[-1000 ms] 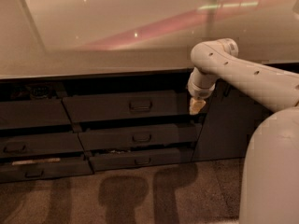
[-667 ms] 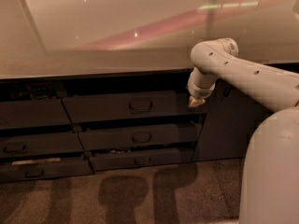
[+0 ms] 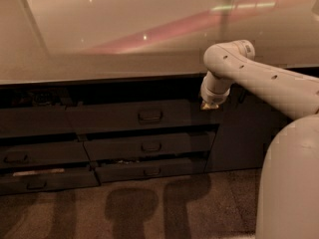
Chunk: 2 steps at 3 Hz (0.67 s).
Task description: Open top drawer
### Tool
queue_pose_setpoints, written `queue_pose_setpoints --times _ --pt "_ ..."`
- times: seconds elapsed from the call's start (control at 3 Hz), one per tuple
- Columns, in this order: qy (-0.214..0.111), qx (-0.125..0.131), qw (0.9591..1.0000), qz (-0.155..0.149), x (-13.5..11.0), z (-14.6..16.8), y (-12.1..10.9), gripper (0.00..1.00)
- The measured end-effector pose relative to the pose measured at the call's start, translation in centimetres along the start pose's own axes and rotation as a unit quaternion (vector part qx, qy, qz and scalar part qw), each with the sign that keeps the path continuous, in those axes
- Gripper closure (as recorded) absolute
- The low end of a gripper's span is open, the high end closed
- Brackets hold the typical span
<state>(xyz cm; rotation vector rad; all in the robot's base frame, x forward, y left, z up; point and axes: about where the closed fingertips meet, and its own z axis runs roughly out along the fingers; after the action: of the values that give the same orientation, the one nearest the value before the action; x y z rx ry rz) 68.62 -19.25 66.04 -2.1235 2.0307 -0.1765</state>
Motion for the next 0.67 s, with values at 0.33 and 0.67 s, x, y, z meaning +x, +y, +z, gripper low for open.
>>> queue_pose_setpoints --times 0.33,0.67 --pt "0.000 0.000 1.0000 0.000 0.00 -0.02 0.00 1.00" --pt "0.000 0.000 1.0000 0.000 -0.03 -0.76 -0.17 1.00"
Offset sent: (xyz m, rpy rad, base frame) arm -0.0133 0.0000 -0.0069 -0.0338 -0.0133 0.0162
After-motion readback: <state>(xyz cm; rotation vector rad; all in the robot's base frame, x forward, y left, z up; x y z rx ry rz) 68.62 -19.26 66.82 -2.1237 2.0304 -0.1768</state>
